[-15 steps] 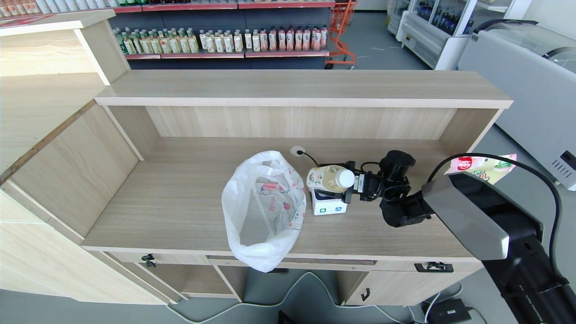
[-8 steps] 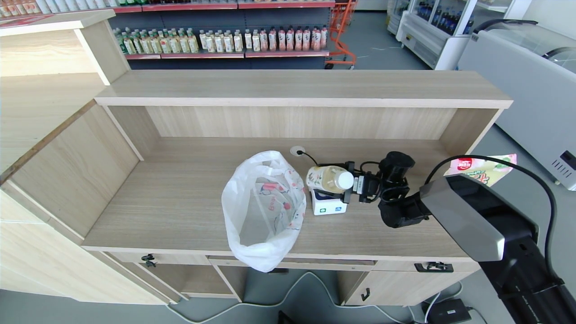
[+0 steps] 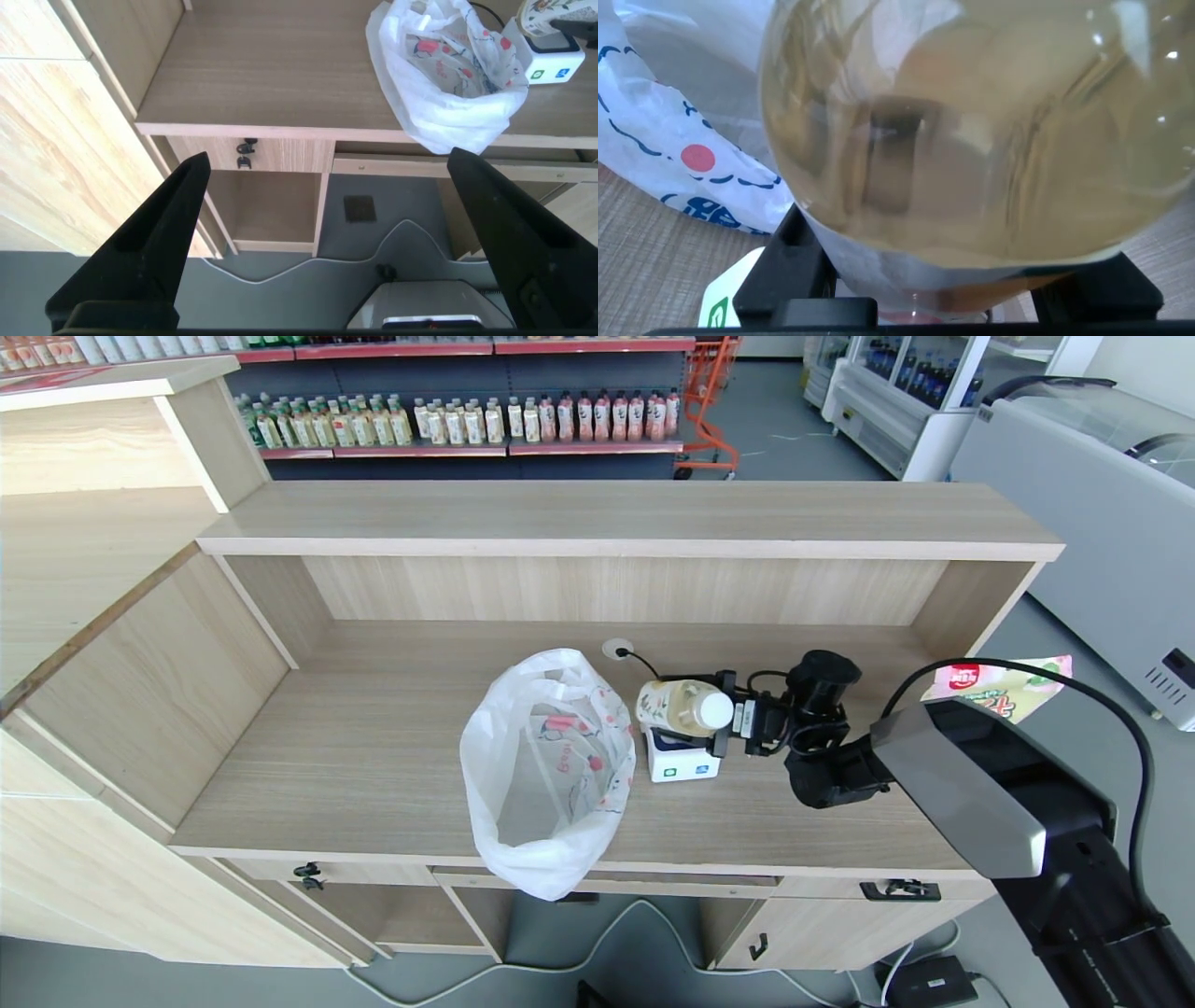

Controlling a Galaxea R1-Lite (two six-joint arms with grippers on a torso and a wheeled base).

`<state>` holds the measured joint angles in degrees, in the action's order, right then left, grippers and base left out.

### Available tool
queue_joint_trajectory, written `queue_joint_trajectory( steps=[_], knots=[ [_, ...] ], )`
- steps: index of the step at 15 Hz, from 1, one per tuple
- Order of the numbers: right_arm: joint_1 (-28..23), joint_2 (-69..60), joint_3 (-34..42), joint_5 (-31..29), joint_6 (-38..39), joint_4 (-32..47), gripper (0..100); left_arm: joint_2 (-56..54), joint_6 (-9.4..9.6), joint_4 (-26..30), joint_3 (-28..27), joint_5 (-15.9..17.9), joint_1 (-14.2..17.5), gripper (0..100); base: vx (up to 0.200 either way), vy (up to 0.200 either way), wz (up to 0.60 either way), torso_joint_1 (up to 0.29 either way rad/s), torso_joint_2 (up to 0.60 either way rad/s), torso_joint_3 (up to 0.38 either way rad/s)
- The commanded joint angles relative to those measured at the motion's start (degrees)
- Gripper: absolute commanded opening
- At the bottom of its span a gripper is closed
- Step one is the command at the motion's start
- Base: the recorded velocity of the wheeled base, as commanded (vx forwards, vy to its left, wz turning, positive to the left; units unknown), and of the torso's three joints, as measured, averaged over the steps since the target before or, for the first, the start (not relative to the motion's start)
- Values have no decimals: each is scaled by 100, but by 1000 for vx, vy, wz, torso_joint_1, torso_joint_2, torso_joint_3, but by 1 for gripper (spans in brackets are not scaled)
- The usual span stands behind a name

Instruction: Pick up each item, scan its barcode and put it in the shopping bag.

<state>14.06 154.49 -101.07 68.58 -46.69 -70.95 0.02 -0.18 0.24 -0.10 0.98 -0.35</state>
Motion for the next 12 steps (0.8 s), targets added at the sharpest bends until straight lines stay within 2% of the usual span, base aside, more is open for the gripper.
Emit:
queue_joint_trajectory(
  steps=[1, 4, 7, 9, 12],
  knots=[
    [-70, -95, 9, 6, 11, 2, 0, -2, 1, 2, 1, -1, 0, 100, 0, 0, 0, 0, 0, 0],
    [-289, -446, 167, -38, 424, -7, 0, -2, 1, 2, 1, -1, 0, 100, 0, 0, 0, 0, 0, 0],
    [-659, -1369, 923, -442, 1479, -7, 0, -2, 1, 2, 1, -1, 0, 100, 0, 0, 0, 0, 0, 0],
    [-975, -2257, 1960, -935, 2384, 81, 0, -2, 1, 2, 1, -1, 0, 100, 0, 0, 0, 0, 0, 0],
    [-1379, -3593, 3665, -2068, 3773, 143, 0, -2, -8, 2, 1, -1, 0, 100, 0, 0, 0, 0, 0, 0]
  ],
)
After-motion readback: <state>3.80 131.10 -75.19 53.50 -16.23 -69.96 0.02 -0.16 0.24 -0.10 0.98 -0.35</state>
